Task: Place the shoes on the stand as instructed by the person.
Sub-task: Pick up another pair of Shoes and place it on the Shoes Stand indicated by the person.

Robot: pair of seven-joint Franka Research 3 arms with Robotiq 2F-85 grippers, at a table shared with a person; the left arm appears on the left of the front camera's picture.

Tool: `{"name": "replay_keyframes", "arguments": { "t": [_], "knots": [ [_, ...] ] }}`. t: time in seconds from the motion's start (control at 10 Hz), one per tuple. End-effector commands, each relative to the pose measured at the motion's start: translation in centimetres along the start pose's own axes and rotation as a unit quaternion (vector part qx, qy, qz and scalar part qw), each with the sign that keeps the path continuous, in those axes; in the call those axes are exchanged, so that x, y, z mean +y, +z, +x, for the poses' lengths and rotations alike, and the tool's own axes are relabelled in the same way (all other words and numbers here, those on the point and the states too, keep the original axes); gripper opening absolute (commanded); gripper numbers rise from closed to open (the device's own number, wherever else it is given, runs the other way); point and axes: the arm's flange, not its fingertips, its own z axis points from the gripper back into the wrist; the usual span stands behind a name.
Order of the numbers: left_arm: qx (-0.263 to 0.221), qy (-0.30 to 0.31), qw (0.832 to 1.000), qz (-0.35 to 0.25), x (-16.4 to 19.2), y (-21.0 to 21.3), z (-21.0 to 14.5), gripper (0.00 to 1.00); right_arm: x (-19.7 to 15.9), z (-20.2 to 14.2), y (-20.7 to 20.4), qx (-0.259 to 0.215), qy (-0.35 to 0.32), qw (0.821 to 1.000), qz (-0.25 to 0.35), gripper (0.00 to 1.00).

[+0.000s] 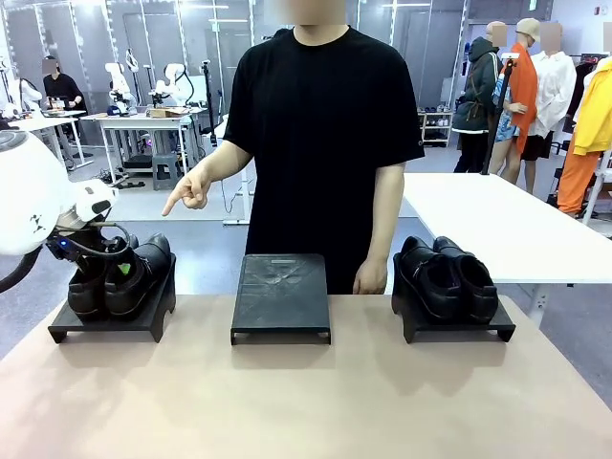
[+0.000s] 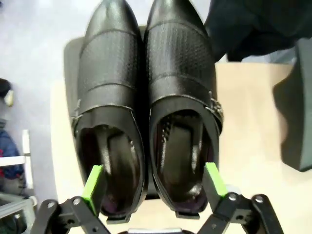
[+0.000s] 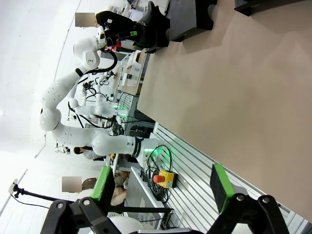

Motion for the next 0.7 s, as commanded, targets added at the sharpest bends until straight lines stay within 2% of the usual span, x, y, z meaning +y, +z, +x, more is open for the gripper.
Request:
{"name": "replay_keyframes", "arguments": {
  "t": [0.0,0.6],
  "knots": [
    [0.003,0.0,1.0,0.0,0.04,-0.83,0.8,1.0,0.25,-0.18,0.24,0.005,0.005,1.0,0.0,1.0],
    [0.003,0.0,1.0,0.0,0.04,-0.83,0.8,1.0,0.25,-0.18,0.24,0.005,0.005,1.0,0.0,1.0]
  ]
}}
